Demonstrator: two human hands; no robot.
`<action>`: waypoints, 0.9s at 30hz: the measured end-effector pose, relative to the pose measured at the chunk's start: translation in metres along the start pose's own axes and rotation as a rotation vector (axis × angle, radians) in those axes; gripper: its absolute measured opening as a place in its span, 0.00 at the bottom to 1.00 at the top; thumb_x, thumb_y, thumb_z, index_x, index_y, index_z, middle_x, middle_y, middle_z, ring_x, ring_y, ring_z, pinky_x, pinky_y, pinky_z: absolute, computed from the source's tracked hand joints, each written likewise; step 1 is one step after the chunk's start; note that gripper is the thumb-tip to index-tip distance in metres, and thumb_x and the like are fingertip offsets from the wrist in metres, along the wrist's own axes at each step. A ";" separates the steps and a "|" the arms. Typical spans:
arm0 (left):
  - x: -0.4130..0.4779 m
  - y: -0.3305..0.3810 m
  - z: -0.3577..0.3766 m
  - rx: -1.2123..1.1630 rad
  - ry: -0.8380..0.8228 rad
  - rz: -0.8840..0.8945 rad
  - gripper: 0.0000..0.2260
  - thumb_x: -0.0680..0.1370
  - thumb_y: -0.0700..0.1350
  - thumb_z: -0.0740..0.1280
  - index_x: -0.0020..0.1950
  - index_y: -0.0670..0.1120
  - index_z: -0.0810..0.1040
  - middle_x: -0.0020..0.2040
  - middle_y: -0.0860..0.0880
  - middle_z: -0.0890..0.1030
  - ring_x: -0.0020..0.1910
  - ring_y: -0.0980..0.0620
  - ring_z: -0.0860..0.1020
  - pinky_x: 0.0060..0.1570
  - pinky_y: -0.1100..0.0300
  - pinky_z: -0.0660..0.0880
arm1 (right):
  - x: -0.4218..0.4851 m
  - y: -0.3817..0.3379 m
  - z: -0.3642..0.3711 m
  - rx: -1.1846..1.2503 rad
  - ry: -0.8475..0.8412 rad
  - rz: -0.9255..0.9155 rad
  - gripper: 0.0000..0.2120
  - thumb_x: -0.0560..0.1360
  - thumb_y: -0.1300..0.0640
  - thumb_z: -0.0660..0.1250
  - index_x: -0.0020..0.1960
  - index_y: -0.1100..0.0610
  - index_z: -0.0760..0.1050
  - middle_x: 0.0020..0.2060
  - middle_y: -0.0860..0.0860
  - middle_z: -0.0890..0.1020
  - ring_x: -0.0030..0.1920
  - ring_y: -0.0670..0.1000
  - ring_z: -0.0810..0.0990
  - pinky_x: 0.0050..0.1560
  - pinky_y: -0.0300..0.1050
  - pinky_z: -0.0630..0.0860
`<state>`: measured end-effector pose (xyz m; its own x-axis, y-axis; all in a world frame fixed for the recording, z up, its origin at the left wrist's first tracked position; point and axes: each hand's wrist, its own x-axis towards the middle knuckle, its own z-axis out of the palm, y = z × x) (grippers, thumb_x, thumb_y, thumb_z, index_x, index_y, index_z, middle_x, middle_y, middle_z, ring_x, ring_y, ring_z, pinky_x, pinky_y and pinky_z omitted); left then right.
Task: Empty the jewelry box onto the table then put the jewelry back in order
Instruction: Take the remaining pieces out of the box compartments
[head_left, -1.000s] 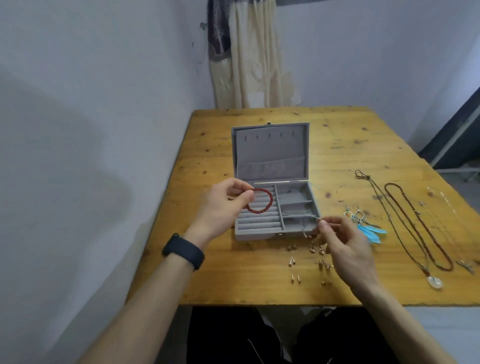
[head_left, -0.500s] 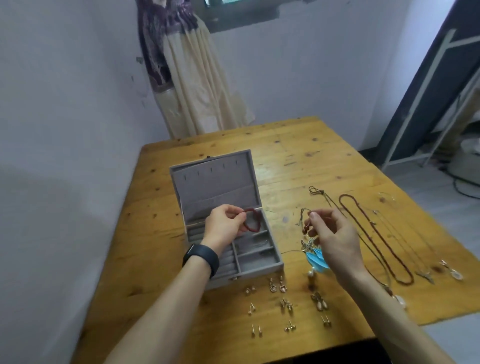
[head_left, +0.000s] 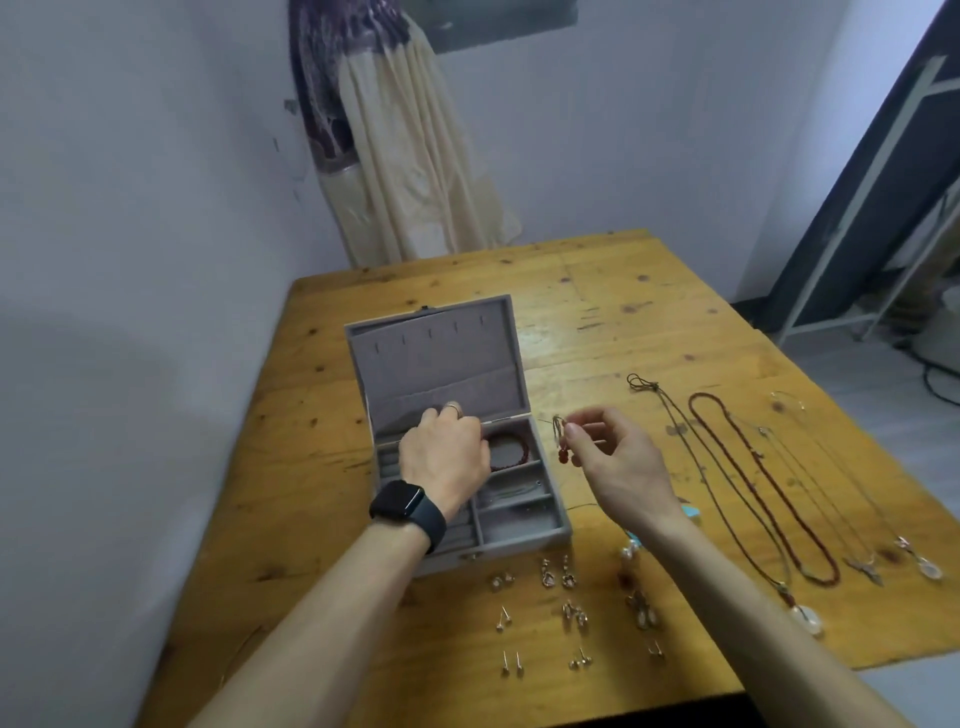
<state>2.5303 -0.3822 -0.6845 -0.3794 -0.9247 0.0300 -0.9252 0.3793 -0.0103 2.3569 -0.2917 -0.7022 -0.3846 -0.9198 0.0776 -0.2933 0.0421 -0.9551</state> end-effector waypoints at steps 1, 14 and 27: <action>-0.003 -0.005 -0.001 -0.001 0.001 0.006 0.13 0.81 0.52 0.60 0.59 0.50 0.80 0.59 0.49 0.77 0.57 0.46 0.74 0.47 0.51 0.76 | 0.004 -0.002 0.006 -0.046 -0.027 -0.005 0.02 0.80 0.52 0.66 0.50 0.47 0.77 0.40 0.46 0.84 0.42 0.42 0.82 0.44 0.42 0.80; -0.057 -0.033 0.038 -0.121 0.146 0.104 0.25 0.81 0.57 0.49 0.71 0.48 0.73 0.71 0.48 0.74 0.73 0.48 0.68 0.73 0.47 0.63 | 0.035 -0.008 0.064 -0.674 -0.199 -0.150 0.06 0.79 0.51 0.65 0.53 0.50 0.78 0.46 0.51 0.85 0.43 0.53 0.80 0.43 0.45 0.76; -0.059 -0.041 0.045 -0.222 0.128 0.096 0.27 0.80 0.62 0.53 0.76 0.52 0.68 0.73 0.50 0.72 0.74 0.50 0.65 0.76 0.44 0.55 | 0.027 -0.003 0.066 -1.009 -0.131 -0.318 0.10 0.81 0.54 0.59 0.56 0.51 0.78 0.53 0.51 0.83 0.49 0.56 0.76 0.43 0.52 0.79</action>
<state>2.5907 -0.3443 -0.7308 -0.4488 -0.8781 0.1659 -0.8568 0.4756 0.1995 2.4049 -0.3418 -0.7158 -0.0836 -0.9776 0.1930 -0.9761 0.0414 -0.2132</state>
